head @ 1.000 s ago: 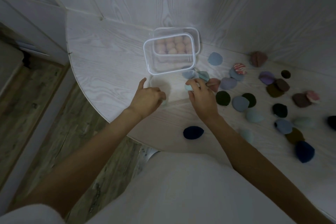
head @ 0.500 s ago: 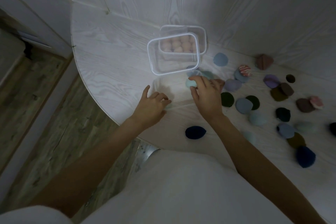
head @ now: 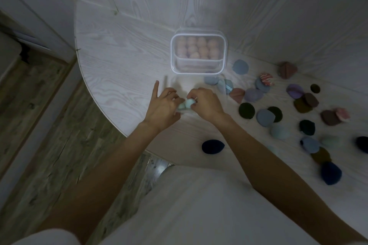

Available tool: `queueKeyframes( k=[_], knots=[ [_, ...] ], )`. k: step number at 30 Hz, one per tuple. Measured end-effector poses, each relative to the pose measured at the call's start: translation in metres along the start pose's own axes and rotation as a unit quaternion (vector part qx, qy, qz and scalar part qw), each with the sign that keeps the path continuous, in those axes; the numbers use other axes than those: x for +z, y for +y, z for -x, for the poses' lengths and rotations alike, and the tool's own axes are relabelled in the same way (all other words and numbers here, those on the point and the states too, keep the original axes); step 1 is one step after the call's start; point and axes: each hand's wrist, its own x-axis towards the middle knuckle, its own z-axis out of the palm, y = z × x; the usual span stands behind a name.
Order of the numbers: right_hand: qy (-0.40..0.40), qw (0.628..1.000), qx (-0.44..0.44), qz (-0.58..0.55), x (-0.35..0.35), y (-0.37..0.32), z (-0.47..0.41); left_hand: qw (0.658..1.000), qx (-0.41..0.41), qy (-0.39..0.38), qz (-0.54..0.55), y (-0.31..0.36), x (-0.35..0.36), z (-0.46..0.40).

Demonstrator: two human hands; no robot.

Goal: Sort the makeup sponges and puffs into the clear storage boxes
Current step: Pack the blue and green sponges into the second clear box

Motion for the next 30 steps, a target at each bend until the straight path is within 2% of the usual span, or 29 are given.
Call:
queueKeyframes(
  k=[5,9,12,16,18,20,23,25,28,30],
  knots=[
    [0.020,0.995,-0.001,-0.101,-0.004,0.003,0.010,1.000,0.023,0.005,-0.004,0.000,0.004,-0.002],
    [0.053,0.989,0.005,-0.135,-0.002,0.005,0.020,0.997,0.068,0.010,0.028,0.008,0.005,-0.006],
    [0.070,0.986,-0.018,-0.149,-0.006,0.006,0.034,0.997,0.055,-0.007,0.056,0.013,0.005,-0.005],
    [0.185,0.977,-0.058,-0.086,-0.026,0.029,0.077,0.993,0.027,-0.016,0.110,0.015,0.007,-0.004],
    [0.254,0.967,-0.009,-0.033,-0.030,0.056,0.108,0.991,0.030,-0.017,0.133,0.018,0.007,-0.005],
    [0.266,0.958,0.102,0.046,-0.028,0.086,0.139,0.989,0.042,-0.013,0.140,0.026,0.010,-0.006],
    [0.176,0.933,0.284,0.137,-0.016,0.119,0.171,0.988,0.052,-0.012,0.148,0.038,0.013,-0.007],
    [0.117,0.916,0.354,0.149,-0.009,0.128,0.182,0.989,0.050,-0.008,0.141,0.040,0.015,-0.007],
    [0.137,0.925,0.331,0.129,-0.007,0.126,0.185,0.993,0.048,-0.003,0.108,0.036,0.015,-0.005],
    [0.195,0.942,0.275,0.002,-0.013,0.111,0.178,0.996,0.056,0.001,0.075,0.033,0.014,-0.002]
  ],
)
